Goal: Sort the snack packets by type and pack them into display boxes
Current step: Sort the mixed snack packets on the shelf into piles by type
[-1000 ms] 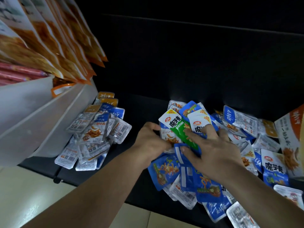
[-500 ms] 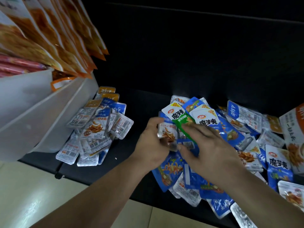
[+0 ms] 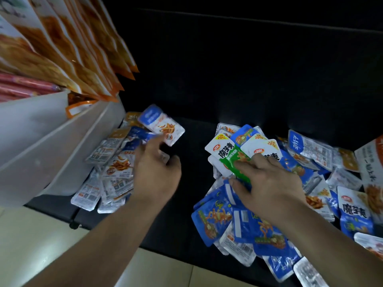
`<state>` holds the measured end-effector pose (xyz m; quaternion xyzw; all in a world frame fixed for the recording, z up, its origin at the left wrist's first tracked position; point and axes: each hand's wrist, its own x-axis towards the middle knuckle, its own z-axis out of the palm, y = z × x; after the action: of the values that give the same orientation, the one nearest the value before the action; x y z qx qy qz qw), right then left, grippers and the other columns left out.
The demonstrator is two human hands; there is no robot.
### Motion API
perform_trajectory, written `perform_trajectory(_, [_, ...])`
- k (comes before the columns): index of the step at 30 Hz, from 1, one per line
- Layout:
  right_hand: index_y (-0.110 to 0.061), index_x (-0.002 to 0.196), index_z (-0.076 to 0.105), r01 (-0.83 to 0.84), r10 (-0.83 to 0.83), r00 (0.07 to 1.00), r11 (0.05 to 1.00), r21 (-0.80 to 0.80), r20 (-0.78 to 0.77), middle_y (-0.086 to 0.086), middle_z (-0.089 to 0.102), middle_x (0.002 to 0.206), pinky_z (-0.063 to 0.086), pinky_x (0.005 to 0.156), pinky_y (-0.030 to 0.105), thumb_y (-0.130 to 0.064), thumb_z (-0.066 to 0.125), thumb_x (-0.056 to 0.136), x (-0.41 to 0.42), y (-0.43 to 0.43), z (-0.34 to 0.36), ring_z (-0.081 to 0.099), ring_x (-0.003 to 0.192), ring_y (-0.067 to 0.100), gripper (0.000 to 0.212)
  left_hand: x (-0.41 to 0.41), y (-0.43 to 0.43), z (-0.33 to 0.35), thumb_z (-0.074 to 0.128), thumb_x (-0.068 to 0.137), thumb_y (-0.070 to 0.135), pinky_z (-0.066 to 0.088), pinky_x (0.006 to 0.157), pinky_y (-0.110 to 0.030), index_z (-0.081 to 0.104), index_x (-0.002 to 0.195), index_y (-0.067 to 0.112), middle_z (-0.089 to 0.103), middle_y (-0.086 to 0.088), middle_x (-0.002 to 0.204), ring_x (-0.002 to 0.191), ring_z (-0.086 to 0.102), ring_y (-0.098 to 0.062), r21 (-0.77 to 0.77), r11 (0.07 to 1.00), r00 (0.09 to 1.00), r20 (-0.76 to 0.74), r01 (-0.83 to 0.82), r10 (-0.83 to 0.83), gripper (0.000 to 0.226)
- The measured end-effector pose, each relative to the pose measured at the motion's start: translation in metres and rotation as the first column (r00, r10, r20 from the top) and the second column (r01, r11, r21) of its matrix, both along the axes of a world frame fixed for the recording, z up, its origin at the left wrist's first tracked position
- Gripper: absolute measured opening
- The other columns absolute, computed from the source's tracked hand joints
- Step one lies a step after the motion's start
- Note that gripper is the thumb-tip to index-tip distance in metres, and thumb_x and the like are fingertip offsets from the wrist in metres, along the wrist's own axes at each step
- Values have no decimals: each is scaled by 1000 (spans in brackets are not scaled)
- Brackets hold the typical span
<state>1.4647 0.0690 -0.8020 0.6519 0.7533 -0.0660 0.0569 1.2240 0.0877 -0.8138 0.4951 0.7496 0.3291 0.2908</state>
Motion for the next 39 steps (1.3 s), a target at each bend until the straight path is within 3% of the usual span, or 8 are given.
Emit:
perform_trajectory(6, [-47, 155, 36, -24, 23, 1000, 996, -80, -12, -22, 25, 163, 52, 94, 35, -61, 26, 103, 1, -3, 11, 25, 147, 11, 54, 60, -38, -25, 71, 86, 34, 58, 75, -37, 65, 105, 28, 67, 11, 91, 81, 65, -8, -159, 937, 948, -23, 311, -319, 21])
perform_trajectory(10, [-33, 159, 33, 24, -20, 999, 995, -96, 49, -10, 14, 170, 29, 119, 46, -57, 25, 104, 14, -8, 2, 8, 154, 24, 61, 75, -20, -16, 68, 89, 28, 60, 74, -40, 62, 102, 28, 70, 8, 88, 82, 68, -13, -294, 901, 946, 45, 319, -321, 14])
perform_trajectory(16, [-27, 139, 63, -31, 45, 989, 994, 103, -141, 0, 51, 154, 36, 115, 56, -55, 39, 95, 21, -19, -13, 37, 148, 31, 57, 79, -6, -4, 65, 86, 11, 59, 71, -28, 73, 83, 22, 71, 5, 83, 79, 67, -8, -408, 862, 954, 140, 301, -266, 13])
perform_trajectory(23, [-27, 139, 65, -5, 63, 931, 987, 159, -361, -1, 53, 153, 39, 117, 56, -56, 42, 96, 33, -24, -24, 43, 147, 25, 57, 33, -5, 26, 64, 98, 8, 48, 57, -14, 64, 94, 21, 71, 2, 89, 82, 68, -11, -94, 995, 981, 187, -24, 42, 13])
perform_trajectory(28, [-22, 129, 72, 63, 42, 870, 978, 197, -491, -1, 60, 144, 47, 110, 57, -36, 67, 95, 22, -19, -20, 50, 140, 24, 38, 0, 20, 31, 68, 97, 2, 58, 68, -27, 62, 115, 17, 73, -4, 102, 91, 73, -18, 30, 933, 807, 512, -359, 294, 25])
perform_trajectory(30, [-24, 131, 71, 91, 17, 853, 979, 180, -522, -3, 59, 145, 47, 109, 58, -38, 69, 92, 18, -17, -17, 50, 140, 24, 41, -2, 22, 25, 71, 94, 0, 59, 71, -29, 58, 131, 11, 72, -10, 101, 90, 72, -18, -27, 940, 722, 633, -340, 280, 40])
perform_trajectory(34, [-27, 131, 71, 108, -2, 841, 981, 163, -542, -6, 57, 146, 47, 110, 57, -54, 54, 90, 17, -17, -11, 47, 143, 22, 52, 5, -10, 12, 72, 93, 6, 52, 79, -26, 64, 115, 11, 64, 5, 90, 80, 61, -9, 13, 978, 928, 319, -208, 193, 24])
perform_trajectory(39, [-27, 130, 72, 172, -77, 857, 975, 141, -510, -1, 56, 148, 47, 108, 59, -34, 75, 88, 35, -18, -13, 47, 142, 28, 43, 30, -37, 6, 74, 93, 17, 50, 70, -10, 69, 116, 28, 70, 10, 99, 87, 66, 3, -4, 1000, 968, 251, 25, -23, 26])
